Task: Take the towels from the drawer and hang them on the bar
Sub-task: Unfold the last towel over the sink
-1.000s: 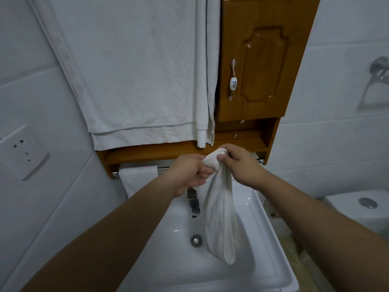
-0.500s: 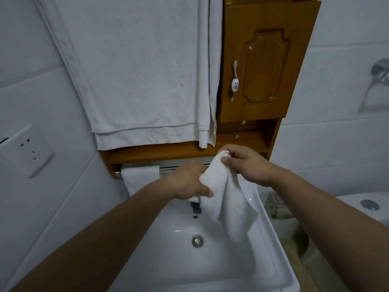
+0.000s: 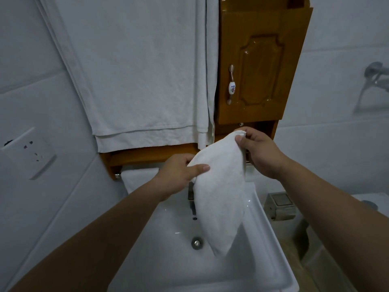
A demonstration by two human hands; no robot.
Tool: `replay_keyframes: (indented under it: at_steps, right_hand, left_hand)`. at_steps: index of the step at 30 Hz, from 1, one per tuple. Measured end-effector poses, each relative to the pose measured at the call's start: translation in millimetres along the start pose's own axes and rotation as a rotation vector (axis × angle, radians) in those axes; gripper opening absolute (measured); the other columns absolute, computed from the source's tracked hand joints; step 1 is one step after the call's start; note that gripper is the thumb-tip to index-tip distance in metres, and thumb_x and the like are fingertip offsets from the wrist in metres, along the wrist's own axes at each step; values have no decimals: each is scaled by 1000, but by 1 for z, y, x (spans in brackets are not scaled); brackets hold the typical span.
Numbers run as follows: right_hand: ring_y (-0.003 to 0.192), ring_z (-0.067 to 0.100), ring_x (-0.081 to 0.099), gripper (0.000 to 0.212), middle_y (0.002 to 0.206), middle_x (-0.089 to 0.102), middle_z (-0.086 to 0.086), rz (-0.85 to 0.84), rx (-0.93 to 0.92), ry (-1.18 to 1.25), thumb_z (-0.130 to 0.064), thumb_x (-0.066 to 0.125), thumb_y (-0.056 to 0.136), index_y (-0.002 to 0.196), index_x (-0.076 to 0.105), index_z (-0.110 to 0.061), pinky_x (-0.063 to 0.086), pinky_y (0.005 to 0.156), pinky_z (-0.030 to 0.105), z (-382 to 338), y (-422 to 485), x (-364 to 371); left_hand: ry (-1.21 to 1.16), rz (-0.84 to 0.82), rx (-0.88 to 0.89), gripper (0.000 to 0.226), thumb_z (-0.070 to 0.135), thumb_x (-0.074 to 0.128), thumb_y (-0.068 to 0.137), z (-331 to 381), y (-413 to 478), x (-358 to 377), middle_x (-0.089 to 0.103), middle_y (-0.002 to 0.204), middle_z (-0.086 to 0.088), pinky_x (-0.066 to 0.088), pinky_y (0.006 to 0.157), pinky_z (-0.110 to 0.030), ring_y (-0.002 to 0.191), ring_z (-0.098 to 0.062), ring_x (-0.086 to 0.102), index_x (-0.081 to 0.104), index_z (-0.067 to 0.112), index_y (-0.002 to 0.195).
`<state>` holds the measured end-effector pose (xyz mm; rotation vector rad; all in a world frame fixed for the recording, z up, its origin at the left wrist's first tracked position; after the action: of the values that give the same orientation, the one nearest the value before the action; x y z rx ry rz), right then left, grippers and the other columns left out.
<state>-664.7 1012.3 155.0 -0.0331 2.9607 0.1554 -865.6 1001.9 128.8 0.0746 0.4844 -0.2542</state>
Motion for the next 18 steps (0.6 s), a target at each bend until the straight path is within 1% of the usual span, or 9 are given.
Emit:
replay_keyframes:
  at_steps: [2,4,7,9,11,13,15,17,18]
  right_hand:
    - [109,22,62,19,115,66,-4,14,8,39,-26,47,105,109,65,-30,52,96,41,0,-1,-2]
    - [107,20,63,20,112,68,-4,16,4,74,-25,46,105,107,66,-29,53,93,38,-3,-2,-2]
    - [105,23,64,21,107,70,-2,1,-4,111,-23,47,105,104,68,-27,54,85,36,-9,-4,1]
    - [106,25,63,20,109,69,0,-9,-23,85,-23,48,104,104,68,-27,52,85,37,-15,-5,4]
    - [105,23,62,19,110,67,0,-23,-52,23,-24,48,104,105,67,-28,52,86,36,-21,-7,8]
    - [104,20,61,18,108,66,-2,-49,-102,-55,-24,48,104,107,66,-27,50,84,32,-29,-8,14]
    - [101,17,62,18,105,66,-5,-75,-136,-100,-23,48,104,108,65,-27,48,81,28,-34,-11,20]
    - [100,16,62,18,103,66,-6,-81,-148,-103,-22,49,103,107,65,-28,48,80,26,-36,-11,23]
    - [100,16,63,18,103,66,-6,-78,-150,-102,-22,49,103,106,65,-28,48,81,26,-36,-11,23]
  left_hand:
    - [-14,21,23,23,35,70,88,4,-2,-5,71,100,12,55,77,-28,94,-11,66,71,25,108]
    - [-56,18,51,21,27,71,88,5,-2,-8,73,102,11,58,84,-32,96,-12,68,72,26,109]
    - [-106,-12,95,34,15,71,88,10,-7,-7,72,110,15,57,88,-29,102,-7,67,67,30,119]
    - [21,3,159,37,19,70,90,18,-10,-6,70,114,16,55,91,-30,103,-5,65,66,30,125]
    - [198,43,252,30,27,67,91,30,-15,-5,69,115,16,52,93,-32,104,-4,62,69,30,121]
    - [396,86,422,26,32,66,92,49,-24,-1,67,120,15,50,96,-33,109,-4,58,71,28,118]
    - [558,102,586,28,31,65,92,65,-34,9,66,122,10,49,95,-32,111,-9,57,71,24,119]
    - [643,144,670,26,29,64,93,72,-43,17,68,117,6,50,91,-31,107,-14,59,70,21,117]
    - [646,191,687,25,28,63,94,74,-47,16,69,115,5,51,90,-30,105,-14,60,69,20,116]
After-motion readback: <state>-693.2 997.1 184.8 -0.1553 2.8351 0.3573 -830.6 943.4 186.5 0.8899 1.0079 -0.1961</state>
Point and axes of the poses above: each hand's wrist, its own y-axis towards the middle knuckle, its own x-axis out of the palm, z = x × y, the point moved 10 cm from there along y, towards the middle knuckle
